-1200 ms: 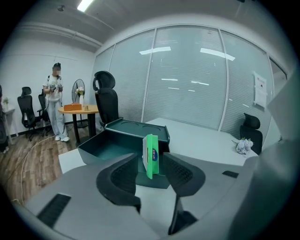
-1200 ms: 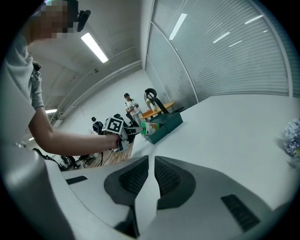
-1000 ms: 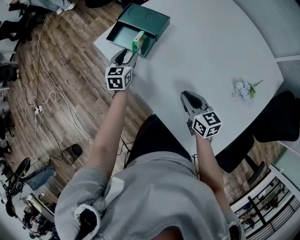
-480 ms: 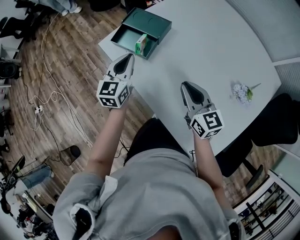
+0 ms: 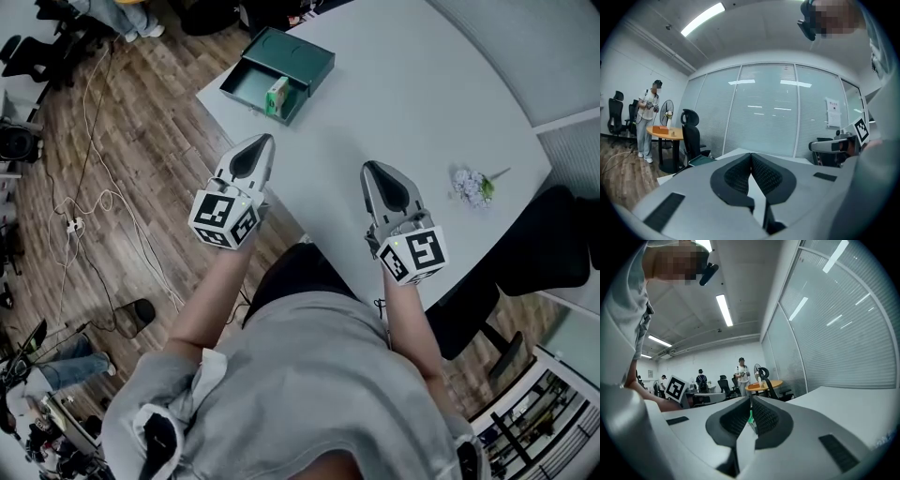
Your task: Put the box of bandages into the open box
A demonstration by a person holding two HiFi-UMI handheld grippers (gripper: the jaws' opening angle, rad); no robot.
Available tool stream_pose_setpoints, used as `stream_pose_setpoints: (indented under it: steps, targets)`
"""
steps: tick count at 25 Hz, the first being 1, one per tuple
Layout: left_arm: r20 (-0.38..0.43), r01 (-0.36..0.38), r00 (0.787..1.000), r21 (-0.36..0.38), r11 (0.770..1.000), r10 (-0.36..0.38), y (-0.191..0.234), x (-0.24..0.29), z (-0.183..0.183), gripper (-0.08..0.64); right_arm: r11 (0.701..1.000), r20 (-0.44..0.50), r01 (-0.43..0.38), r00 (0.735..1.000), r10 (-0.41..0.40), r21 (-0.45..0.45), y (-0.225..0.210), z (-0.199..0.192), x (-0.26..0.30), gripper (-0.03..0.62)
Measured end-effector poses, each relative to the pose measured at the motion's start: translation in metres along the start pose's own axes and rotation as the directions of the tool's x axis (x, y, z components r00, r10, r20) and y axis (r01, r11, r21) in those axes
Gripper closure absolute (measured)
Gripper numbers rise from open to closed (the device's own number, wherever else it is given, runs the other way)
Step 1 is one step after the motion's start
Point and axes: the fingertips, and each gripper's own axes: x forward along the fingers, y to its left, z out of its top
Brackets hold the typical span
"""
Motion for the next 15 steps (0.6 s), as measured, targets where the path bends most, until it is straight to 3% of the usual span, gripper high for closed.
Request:
stream_pose_setpoints:
  steps: [15]
  targets:
    - [-0.009, 0.012, 1.0, 0.054, 0.998, -0.012, -0.027, -0.017, 0.005, 0.54, 0.997, 0.084, 0.018, 0.996, -0.011, -0.077, 0.02, 0.034, -0.026, 0.541]
